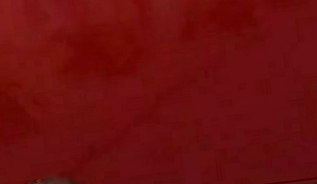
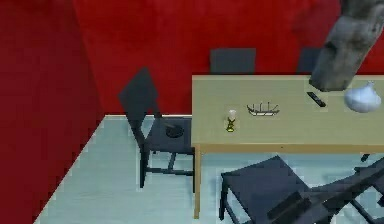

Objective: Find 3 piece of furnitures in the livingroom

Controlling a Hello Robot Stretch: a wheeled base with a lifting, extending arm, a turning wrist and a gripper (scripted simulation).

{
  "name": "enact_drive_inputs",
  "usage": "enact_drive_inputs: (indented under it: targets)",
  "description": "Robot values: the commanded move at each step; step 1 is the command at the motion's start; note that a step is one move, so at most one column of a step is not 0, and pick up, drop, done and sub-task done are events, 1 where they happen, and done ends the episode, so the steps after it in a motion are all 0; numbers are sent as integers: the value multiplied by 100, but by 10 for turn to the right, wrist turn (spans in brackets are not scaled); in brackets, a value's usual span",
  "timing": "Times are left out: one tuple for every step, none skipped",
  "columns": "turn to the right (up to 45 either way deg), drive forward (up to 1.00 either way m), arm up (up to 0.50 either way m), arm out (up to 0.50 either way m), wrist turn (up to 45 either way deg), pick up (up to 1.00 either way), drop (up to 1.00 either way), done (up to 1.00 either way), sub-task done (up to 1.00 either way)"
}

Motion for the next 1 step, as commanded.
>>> enact_drive_inputs:
  targets:
    - [420, 0, 0, 0, 0, 0, 0, 0, 0]
